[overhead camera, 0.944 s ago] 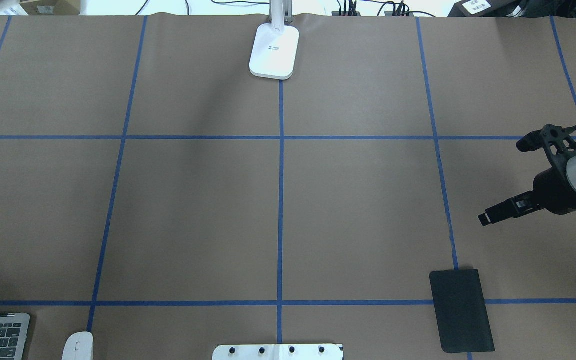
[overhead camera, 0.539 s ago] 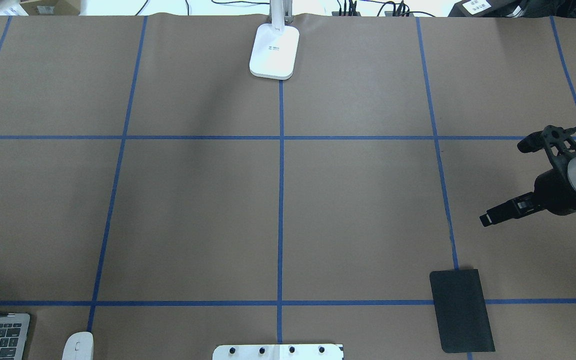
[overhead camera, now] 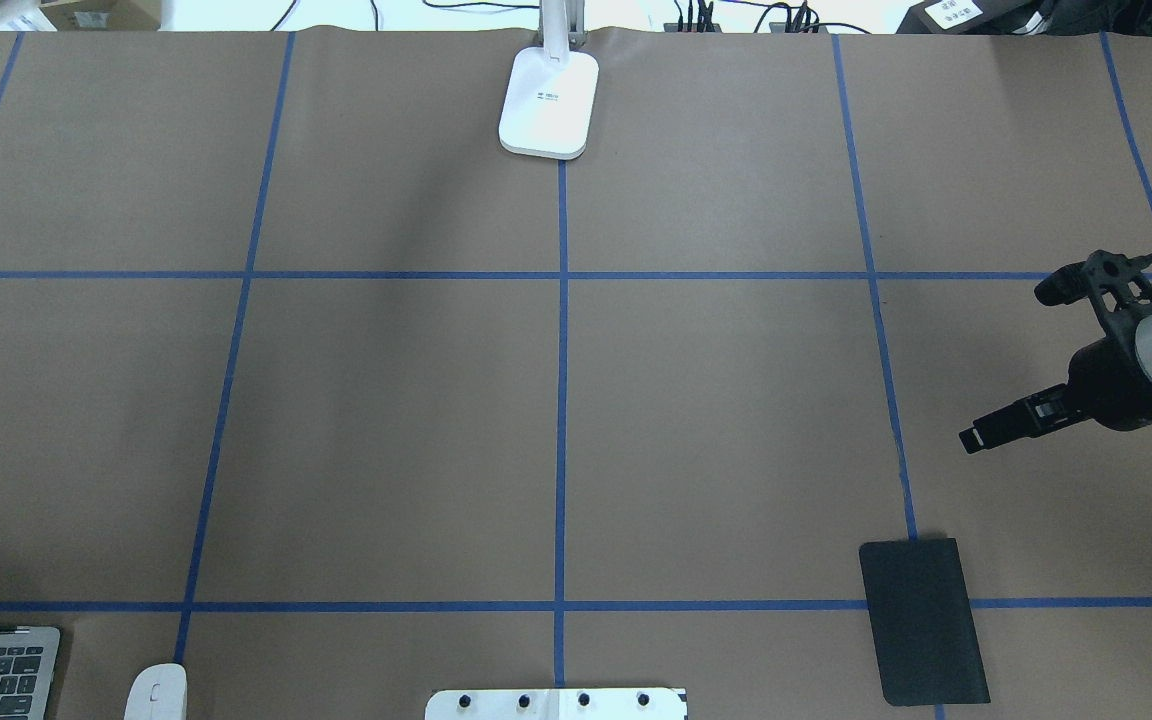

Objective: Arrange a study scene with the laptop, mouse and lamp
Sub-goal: 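Grasp the closed grey laptop lid with the left gripper and lift it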

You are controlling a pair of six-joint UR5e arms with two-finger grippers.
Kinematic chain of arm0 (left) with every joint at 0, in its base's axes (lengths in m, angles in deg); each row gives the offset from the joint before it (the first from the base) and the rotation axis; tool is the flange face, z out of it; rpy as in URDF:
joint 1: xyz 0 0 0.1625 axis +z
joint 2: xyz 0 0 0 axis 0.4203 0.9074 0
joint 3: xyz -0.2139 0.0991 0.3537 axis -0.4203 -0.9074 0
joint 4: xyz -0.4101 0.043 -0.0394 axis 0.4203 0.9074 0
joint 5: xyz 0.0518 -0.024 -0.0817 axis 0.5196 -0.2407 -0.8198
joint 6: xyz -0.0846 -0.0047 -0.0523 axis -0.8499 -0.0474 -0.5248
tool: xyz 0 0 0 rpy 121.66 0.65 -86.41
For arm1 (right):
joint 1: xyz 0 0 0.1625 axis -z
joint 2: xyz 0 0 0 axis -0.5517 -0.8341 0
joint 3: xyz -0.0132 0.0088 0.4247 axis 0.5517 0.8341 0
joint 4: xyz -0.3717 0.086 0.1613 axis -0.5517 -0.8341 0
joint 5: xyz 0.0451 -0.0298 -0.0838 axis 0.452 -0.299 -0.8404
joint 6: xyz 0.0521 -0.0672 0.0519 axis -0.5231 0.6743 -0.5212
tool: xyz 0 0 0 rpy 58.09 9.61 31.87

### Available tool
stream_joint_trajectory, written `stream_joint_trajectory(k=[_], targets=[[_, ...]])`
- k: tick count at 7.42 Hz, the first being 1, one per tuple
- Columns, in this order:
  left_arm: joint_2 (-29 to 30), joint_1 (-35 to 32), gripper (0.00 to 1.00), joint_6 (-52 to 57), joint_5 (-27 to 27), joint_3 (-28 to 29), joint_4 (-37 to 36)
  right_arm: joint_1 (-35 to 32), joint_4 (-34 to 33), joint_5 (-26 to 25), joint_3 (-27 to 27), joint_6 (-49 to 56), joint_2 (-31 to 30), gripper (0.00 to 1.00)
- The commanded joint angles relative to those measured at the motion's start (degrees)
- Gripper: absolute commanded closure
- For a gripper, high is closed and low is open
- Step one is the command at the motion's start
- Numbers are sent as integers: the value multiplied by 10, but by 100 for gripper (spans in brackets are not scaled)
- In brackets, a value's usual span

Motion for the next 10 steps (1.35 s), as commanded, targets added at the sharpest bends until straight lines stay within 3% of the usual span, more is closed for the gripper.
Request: stream_joint_trajectory(k=[1,7,10], targets=[[-3,7,2,54,0,10,1,0,0,0,1,8,0,2],[-32,12,7,103,2,13,4,1,0,0,2,16,1,2],[-34,12,10,98,-1,69,90,1,0,0,3,18,1,2]])
